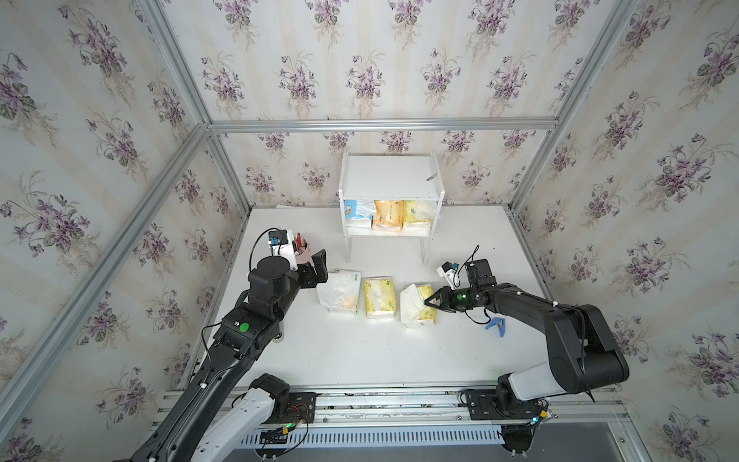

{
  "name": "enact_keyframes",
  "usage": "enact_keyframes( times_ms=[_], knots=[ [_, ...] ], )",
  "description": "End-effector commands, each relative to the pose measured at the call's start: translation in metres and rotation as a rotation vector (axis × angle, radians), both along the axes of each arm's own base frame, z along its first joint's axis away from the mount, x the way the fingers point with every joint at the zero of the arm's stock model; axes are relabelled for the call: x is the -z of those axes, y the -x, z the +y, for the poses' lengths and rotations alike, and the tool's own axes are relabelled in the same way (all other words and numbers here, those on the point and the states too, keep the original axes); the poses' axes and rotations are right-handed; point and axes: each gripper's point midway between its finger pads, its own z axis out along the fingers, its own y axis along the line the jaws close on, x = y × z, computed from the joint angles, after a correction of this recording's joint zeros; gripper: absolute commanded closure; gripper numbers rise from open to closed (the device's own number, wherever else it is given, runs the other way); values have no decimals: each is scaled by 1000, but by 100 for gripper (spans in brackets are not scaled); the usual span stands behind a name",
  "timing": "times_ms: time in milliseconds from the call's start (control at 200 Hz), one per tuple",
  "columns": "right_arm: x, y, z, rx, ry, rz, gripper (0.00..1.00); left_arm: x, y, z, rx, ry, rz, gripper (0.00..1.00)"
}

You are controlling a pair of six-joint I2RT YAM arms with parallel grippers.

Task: Remove the tissue boxes from the shelf
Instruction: Place the box of tissues at the center of the board.

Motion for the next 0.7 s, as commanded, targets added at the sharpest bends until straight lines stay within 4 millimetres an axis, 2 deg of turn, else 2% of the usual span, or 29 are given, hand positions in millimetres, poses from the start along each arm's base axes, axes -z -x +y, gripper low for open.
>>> enact_keyframes(
  times_ms=[0,70,235,340,525,699],
  knots=[
    [-1,-12,5,6,-30,-44,88,2,-1,0,-3,-4,4,1],
    [4,-17,4,17,-17,-48,87,3,0,-1,4,-7,5,1],
    [0,-36,1,74,-5,-104,82,10,-2,-5,25,-18,36,1],
    [-5,-45,-2,107,11,-144,73,16,-5,-7,26,-21,56,1],
    [-7,-48,-17,159,97,-184,52,21,-7,-9,29,-25,78,1],
    [-17,-50,-31,200,168,-235,45,22,-8,-8,27,-29,80,1]
  ],
)
